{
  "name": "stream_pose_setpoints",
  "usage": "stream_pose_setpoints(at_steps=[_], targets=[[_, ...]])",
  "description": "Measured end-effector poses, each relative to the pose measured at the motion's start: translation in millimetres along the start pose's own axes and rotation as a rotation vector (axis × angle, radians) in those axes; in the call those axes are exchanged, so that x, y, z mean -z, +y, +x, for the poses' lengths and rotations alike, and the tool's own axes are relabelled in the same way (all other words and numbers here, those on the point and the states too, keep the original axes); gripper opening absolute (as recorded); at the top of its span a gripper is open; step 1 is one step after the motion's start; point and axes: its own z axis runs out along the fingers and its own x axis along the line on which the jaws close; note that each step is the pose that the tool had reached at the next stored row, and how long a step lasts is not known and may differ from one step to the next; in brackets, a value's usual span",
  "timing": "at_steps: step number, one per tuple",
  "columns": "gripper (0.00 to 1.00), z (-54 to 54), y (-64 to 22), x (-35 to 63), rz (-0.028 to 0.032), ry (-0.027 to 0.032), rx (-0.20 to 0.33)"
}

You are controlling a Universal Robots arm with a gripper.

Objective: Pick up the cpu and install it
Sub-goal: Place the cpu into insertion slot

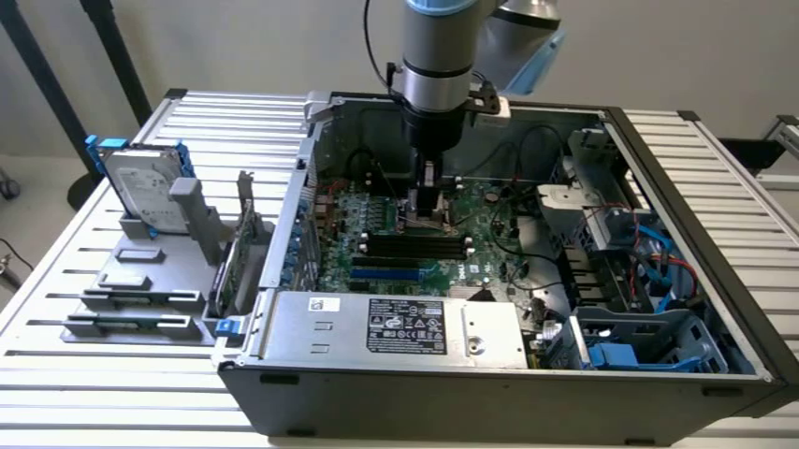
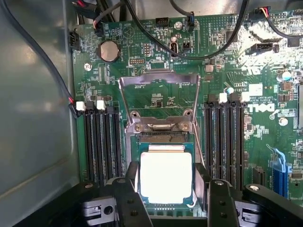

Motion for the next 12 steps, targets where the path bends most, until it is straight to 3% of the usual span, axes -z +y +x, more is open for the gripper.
stream_pose_setpoints(at_steps=[3, 12], targets=[[0.55, -1.3, -3.4, -4.0, -0.0086, 0.0024, 0.0], [0.55, -2.0, -4.4, -13.1, -0.0142, 0.0109, 0.0]])
